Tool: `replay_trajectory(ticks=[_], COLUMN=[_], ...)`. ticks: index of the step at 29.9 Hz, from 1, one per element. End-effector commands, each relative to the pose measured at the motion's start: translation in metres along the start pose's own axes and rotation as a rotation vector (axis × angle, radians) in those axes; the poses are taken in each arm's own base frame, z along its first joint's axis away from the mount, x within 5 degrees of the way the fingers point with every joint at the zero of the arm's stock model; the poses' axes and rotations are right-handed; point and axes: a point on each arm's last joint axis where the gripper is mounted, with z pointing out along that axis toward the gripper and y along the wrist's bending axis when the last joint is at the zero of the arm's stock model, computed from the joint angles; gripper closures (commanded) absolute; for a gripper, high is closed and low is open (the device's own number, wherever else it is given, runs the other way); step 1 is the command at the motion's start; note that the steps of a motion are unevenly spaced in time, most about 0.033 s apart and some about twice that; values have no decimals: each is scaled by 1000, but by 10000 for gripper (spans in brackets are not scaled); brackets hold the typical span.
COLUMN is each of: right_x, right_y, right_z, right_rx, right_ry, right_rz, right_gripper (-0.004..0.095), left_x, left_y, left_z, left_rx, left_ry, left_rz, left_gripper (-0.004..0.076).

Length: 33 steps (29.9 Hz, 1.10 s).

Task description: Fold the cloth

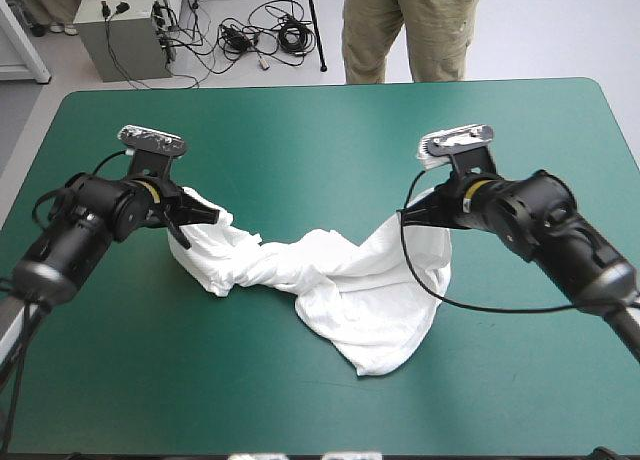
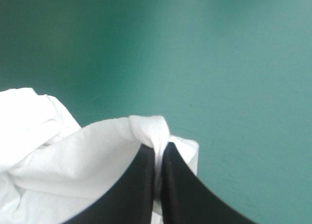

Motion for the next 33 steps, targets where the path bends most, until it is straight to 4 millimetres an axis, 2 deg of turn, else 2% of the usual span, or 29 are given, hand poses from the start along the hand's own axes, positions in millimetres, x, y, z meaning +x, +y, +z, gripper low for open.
replay_trajectory(ticks=[1,5,9,16,19,22,24,27,29,30,31,33], right_x=[-17,-23,-38,-54,-59,-61,-60,-60,-61,-62,-62,-63], right_y=[-2,-16,-39,-68,-72,-73,-73,-70,-67,-65,-64,-63], right_z=[24,68,95,127,134,135,136,133,128,124,118,105], right_rx=[-4,-13,7,62,75,85,83,55,13,-1,-9,-14], right_ry=[-73,2,20,102,129,139,146,153,159,159,165,171], right_rz=[16,124,144,155,153,121,105,147,161,158,148,140], right_gripper=[925,925,925,925,922,840,693,468,408,408,408,409], left_x=[-23,-32,-41,-43,-39,-40,-40,-40,-42,-47,-51,-59], left_y=[12,21,24,17,16,19,21,17,16,18,20,27], left_z=[19,57,86,131,142,143,141,133,122,115,106,87], left_rx=[62,72,73,120,127,109,106,161,199,193,183,155], left_ry=[-73,-6,29,71,92,82,81,145,203,210,215,197], left_rz=[-56,-82,-94,-179,-189,-173,-167,-91,-5,1,5,3], left_gripper=[732,732,733,733,733,727,675,464,319,256,213,192])
